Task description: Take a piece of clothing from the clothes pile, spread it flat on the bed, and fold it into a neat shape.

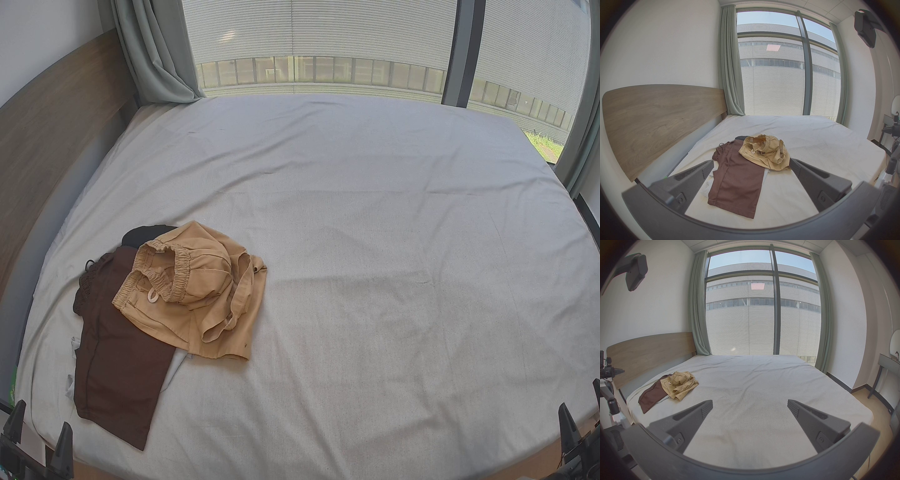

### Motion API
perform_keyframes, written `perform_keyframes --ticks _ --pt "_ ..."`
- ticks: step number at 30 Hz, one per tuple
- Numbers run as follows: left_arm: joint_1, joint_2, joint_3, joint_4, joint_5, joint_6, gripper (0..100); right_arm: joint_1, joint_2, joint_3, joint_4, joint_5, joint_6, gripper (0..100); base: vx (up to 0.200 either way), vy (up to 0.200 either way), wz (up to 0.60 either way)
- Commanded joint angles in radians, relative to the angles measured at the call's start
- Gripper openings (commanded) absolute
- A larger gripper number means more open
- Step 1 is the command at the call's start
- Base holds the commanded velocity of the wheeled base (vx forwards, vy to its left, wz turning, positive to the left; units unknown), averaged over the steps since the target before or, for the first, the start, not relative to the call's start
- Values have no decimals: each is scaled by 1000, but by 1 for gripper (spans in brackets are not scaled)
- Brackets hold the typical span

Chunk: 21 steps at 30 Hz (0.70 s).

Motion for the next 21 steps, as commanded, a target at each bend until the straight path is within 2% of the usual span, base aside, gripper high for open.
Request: perform_keyframes --ticks 1,5,7,10,21 --pt "1 -16 18 -2 2 1 100 0 -16 16 0 1 0 100 0 0 0" --pt "1 -16 12 -37 10 1 100 -1 -16 18 0 1 0 100 0 0 0" --pt "4 -4 -61 -96 11 0 100 -1 -16 18 0 1 0 100 0 0 0" --pt "-10 61 -108 -106 16 -3 100 -1 -16 18 0 1 0 100 0 0 0" --pt "-44 220 -114 -183 34 -7 100 -1 -16 18 0 1 1 100 0 0 0"
